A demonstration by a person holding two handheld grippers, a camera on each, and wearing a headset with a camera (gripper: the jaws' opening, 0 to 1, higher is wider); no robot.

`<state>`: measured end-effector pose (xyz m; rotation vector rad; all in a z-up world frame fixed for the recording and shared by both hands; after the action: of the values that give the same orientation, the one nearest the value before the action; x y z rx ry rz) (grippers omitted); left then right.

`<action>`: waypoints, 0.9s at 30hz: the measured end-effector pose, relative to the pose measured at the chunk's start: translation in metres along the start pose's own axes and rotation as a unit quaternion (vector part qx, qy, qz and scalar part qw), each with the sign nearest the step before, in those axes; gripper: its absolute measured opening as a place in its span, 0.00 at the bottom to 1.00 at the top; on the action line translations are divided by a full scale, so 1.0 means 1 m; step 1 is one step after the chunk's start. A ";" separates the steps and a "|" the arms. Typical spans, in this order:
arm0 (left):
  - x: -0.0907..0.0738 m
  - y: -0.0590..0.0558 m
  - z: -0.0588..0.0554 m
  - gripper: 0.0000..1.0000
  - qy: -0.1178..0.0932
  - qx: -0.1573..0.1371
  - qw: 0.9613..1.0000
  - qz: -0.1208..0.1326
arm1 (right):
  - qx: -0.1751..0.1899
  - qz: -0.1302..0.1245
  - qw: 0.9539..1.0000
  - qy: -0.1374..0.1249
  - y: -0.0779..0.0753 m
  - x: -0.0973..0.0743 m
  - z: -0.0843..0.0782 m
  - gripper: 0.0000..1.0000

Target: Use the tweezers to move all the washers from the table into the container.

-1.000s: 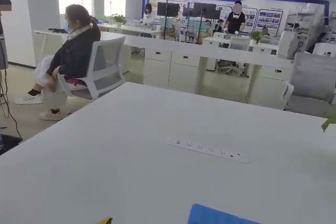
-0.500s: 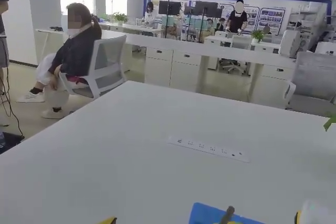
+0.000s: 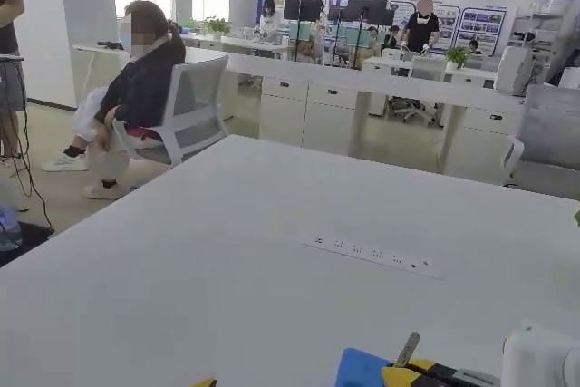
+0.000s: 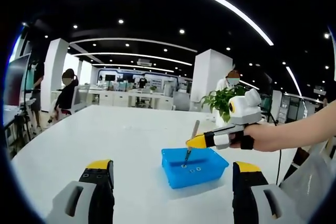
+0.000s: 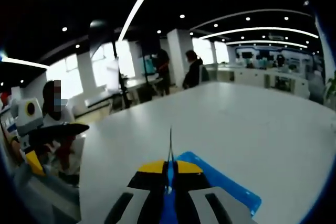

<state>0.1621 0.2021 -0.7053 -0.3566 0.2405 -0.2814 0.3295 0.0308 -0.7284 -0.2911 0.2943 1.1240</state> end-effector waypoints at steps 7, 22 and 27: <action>0.001 0.000 -0.001 0.95 0.008 0.002 1.000 -0.001 | -0.012 0.012 0.999 0.032 -0.004 0.018 -0.012 0.02; 0.002 -0.002 -0.006 0.91 0.033 0.016 0.999 -0.007 | -0.042 0.016 0.998 0.048 -0.005 0.022 -0.019 0.03; 0.002 -0.002 -0.006 0.88 0.036 0.018 0.999 -0.009 | -0.043 0.009 0.999 0.027 -0.003 0.015 -0.010 0.04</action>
<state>0.1617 0.1980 -0.7108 -0.3139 0.3028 -0.3162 0.3376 0.0388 -0.7427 -0.3955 0.2970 1.1487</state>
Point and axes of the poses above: the centre of the closed fingertips' face, and the gripper's own axes: x roughly forward along the fingers, y roughly to its left, z roughly out of its top, the point moved 9 cm from there along -x, roughly backward along the fingers, and after that the axes turned 15 degrees about -x, right-handed, at the moved point
